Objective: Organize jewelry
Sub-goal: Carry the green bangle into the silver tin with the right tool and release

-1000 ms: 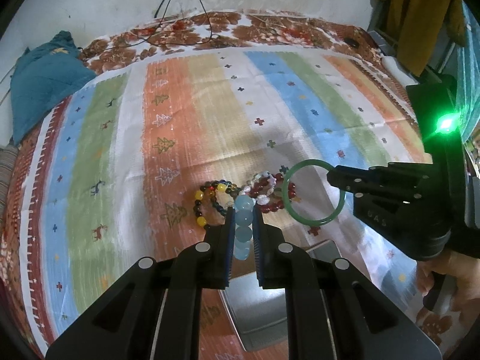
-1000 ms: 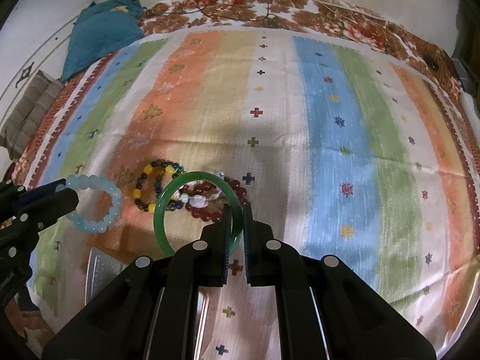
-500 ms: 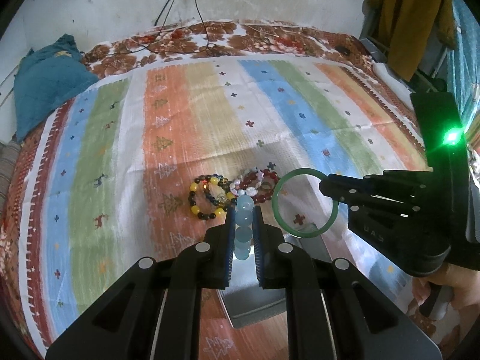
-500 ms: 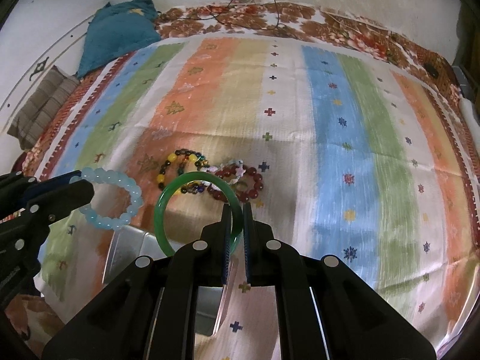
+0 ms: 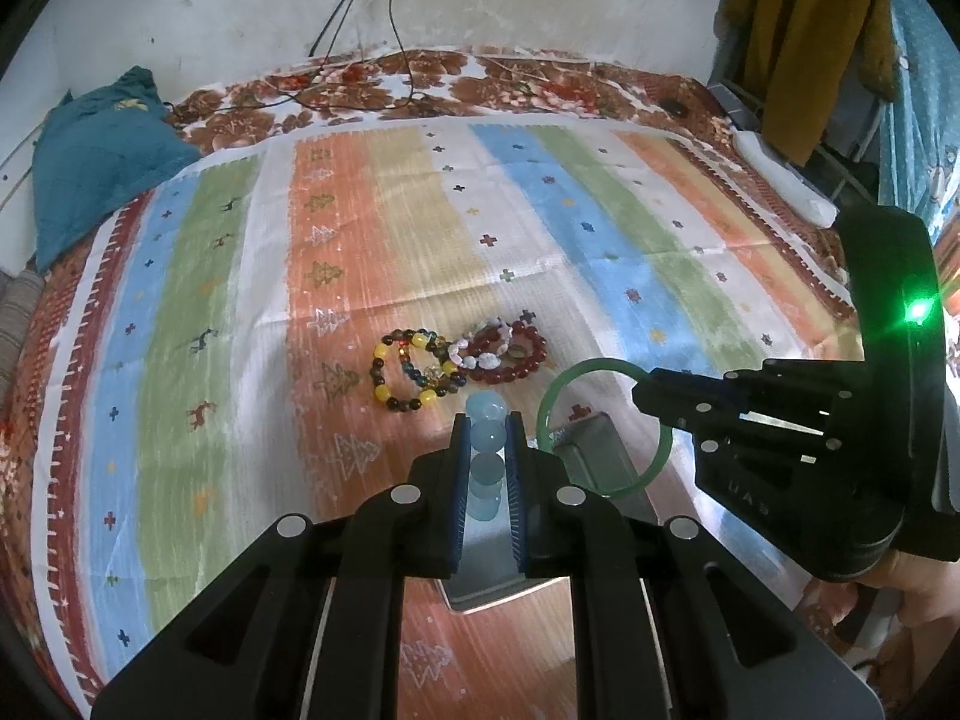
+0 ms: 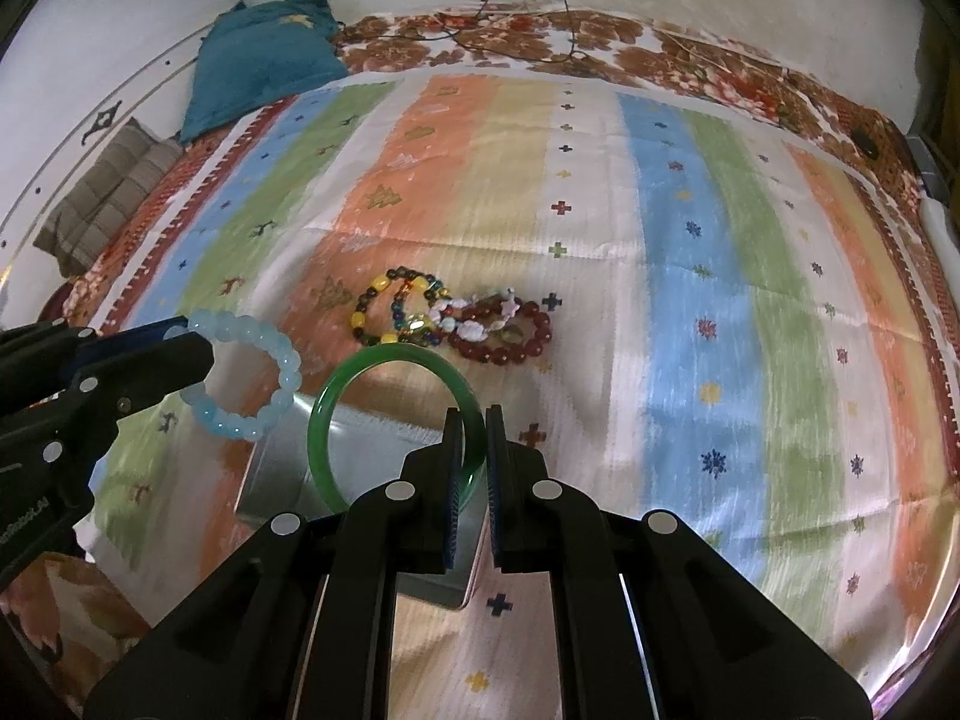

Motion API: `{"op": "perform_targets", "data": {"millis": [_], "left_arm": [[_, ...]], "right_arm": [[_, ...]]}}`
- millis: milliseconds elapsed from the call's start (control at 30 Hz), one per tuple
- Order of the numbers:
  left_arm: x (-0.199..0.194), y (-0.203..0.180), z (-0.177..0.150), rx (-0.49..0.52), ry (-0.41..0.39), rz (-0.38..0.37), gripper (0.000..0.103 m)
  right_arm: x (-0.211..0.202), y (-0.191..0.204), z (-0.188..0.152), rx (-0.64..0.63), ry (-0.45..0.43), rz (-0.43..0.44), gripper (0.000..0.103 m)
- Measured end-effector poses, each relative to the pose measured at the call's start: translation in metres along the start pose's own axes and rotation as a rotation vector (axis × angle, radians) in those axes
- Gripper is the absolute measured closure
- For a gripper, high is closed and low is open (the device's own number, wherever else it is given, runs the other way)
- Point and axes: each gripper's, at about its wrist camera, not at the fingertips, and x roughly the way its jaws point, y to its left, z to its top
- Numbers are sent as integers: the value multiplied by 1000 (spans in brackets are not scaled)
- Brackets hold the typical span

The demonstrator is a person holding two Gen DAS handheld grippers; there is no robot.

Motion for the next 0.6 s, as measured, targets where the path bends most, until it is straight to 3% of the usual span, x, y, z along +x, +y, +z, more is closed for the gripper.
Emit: {"op": "perform_targets", "data": {"millis": [333, 400, 467, 600], "left_arm": [[-4, -4, -14, 5, 11, 14, 92], [-3, 0, -13, -4, 10, 40, 85], [-3, 4, -13, -19, 12, 56, 82], [0, 14, -13, -39, 25, 81, 81]], "right_arm": [[1, 11, -17, -25, 42, 26, 94], [2, 10, -17, -18, 46, 18, 88], [0, 7, -15, -8, 29, 0, 62], [3, 2, -15, 3, 39, -6, 62]]}}
